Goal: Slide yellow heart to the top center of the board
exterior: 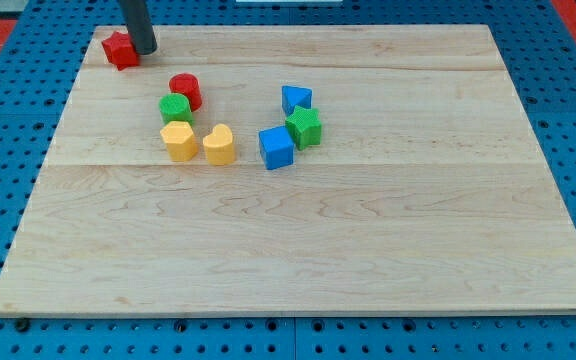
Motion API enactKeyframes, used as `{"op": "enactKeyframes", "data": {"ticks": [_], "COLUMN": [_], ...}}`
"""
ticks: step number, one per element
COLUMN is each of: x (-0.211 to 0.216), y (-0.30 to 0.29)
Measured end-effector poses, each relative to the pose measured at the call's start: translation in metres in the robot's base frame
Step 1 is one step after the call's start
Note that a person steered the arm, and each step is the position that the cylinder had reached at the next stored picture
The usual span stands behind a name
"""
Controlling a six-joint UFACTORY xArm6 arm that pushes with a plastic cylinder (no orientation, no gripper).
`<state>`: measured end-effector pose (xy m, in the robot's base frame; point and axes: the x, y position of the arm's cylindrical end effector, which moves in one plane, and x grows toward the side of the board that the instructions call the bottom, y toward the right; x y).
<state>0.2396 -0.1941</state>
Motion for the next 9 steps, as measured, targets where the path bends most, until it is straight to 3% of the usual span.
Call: {"op": "enactKeyframes", "data": {"ticks": [2, 3, 6, 7, 9], "x": [0.009, 0.036, 0.043, 0.048, 0.191], "y": [0.052, 0.051, 0.044, 0.016, 0.0]}}
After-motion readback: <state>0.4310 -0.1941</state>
